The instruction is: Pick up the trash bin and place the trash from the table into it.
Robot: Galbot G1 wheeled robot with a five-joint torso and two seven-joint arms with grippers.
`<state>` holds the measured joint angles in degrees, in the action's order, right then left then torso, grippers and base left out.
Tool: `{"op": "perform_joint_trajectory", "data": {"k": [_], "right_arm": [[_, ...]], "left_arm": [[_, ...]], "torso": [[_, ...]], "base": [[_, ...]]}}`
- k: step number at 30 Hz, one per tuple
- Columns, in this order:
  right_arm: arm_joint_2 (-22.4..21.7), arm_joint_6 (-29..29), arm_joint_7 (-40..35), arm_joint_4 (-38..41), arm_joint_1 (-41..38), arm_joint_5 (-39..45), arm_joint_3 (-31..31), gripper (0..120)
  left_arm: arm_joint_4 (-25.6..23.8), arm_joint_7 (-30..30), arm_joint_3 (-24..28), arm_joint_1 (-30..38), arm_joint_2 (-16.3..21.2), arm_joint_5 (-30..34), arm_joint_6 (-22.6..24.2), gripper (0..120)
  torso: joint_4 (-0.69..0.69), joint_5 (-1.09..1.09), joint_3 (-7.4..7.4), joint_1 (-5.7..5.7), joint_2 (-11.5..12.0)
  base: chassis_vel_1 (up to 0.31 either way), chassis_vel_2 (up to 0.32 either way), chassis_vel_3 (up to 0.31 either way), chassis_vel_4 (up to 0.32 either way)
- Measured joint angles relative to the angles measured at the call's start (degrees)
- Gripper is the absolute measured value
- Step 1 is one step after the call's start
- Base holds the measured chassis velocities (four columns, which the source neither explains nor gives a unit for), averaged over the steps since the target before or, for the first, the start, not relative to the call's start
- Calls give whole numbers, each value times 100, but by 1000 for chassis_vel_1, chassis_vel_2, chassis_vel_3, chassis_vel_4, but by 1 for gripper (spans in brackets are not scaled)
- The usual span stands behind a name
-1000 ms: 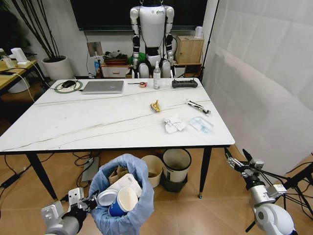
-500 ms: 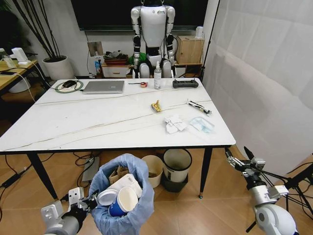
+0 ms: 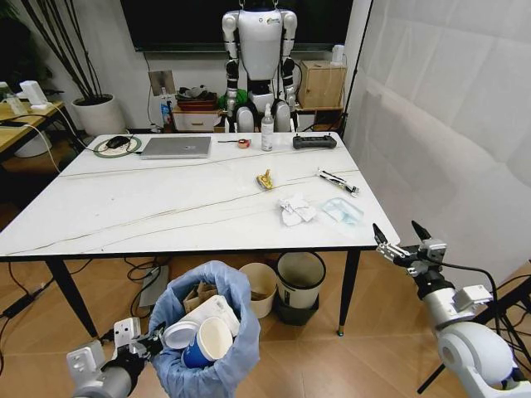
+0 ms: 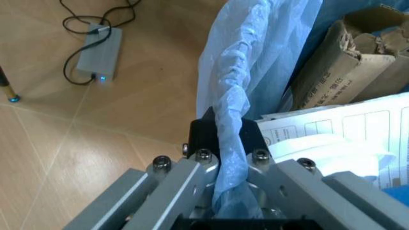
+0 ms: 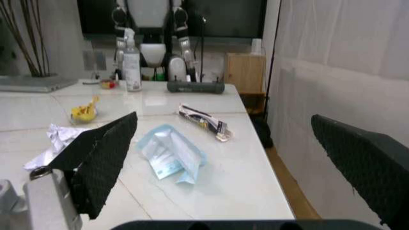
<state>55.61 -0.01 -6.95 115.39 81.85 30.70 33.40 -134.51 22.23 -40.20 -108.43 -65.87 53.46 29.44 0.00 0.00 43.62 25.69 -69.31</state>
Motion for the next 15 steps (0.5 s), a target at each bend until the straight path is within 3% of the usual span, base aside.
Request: {"op": "perform_joint_trajectory", "data": {"k": [5,15], "right_arm": [[-160,-553,343,-296,-473,643,-98,100],[-441,-846,488,-1053,-1618,1343,-482,100]], "left_arm": [[-9,-1,-43,-55,-62,-12,-7,0],[-39,-1,-150,-118,-189,-46,-11,0]], "torso": [[0,0,0,0,0],[0,0,0,0,0]], "base": [[0,0,0,0],[0,0,0,0]]}}
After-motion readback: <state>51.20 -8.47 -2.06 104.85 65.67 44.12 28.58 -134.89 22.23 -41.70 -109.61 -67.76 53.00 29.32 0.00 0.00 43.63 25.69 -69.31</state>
